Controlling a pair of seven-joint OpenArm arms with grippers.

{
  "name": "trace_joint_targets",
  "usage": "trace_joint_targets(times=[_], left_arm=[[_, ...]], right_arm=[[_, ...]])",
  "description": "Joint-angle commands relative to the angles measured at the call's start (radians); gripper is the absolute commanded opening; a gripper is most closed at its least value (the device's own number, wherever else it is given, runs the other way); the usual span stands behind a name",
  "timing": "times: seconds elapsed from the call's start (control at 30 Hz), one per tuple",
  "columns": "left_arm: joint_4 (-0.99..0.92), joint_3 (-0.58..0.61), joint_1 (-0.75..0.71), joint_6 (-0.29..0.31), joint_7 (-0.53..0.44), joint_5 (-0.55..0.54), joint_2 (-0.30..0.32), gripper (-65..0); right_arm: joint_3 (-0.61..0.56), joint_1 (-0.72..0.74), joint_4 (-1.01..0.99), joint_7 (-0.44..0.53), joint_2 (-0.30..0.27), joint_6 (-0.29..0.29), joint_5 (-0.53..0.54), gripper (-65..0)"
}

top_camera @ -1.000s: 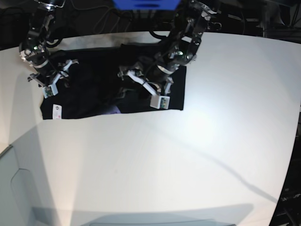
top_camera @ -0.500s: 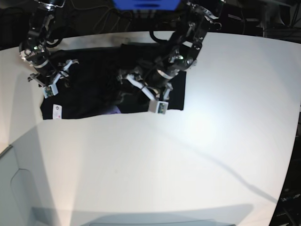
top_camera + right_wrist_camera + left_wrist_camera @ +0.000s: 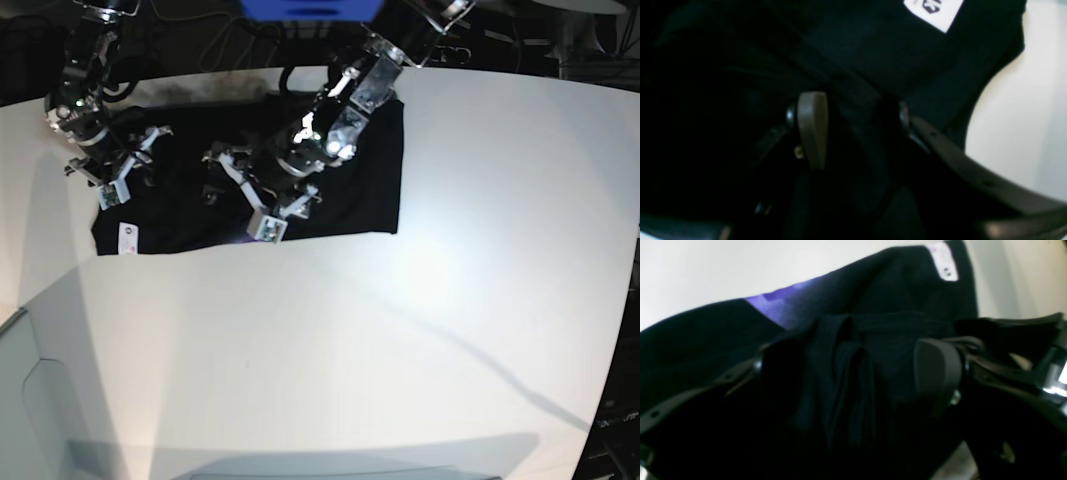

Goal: Fold the T-shirt properly
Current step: 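Lay the carried end over the strip's middle with the left gripper, then press and smooth the folded layer with the left gripper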

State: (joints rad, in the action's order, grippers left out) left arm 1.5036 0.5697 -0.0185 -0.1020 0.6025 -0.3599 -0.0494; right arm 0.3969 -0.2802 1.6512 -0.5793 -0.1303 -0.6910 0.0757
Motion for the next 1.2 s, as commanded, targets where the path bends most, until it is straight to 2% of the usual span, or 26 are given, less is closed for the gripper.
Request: trace_joint_targets(times=[0.0,0.1,0.17,0.23,0.37,0.47,0.8,1.17], left_arm=[[0.01,0.025,0.025,0.008,-0.014,-0.011,-0.013,-12.5],[-0.007,0.079,0.055,0.006,-0.014,-0.011,-0.01,-12.6],[-0.014,0.091,0.061,0.006,-0.016,-0.011,-0.011,-16.4],[-0.014,0.085,0.061,0.006,-0.02,-0.011,-0.013,-26.5],[-0.014,0.082,0.061,0.003,-0.022,-0.011,-0.011,-51.6],[-0.014,0.08,0.061,0.003,-0.022,-0.003,-0.014,-65.0],[-0.007,0.075,0.061,0.003,-0.022,-0.006,-0.011,-64.9],[0.019,-0.027,0.068,0.003,-0.016,-0.009,-0.03,-64.8]], right_arm=[[0.001,0.002,0.013,-0.005,-0.006,-0.007,0.0,-37.6],[0.001,0.005,0.013,-0.005,-0.006,-0.007,0.0,-37.6],[0.001,0.005,0.013,-0.005,-0.006,-0.007,0.0,-37.6],[0.001,0.005,0.013,-0.005,-0.006,-0.007,0.0,-37.6],[0.001,0.006,0.011,-0.005,-0.006,-0.007,0.0,-37.7],[0.001,0.008,0.011,-0.005,-0.006,-0.007,0.0,-37.7],[0.001,0.008,0.011,-0.005,-0.006,-0.007,0.0,-37.7],[0.001,0.008,0.011,-0.005,-0.009,-0.007,0.0,-37.7]])
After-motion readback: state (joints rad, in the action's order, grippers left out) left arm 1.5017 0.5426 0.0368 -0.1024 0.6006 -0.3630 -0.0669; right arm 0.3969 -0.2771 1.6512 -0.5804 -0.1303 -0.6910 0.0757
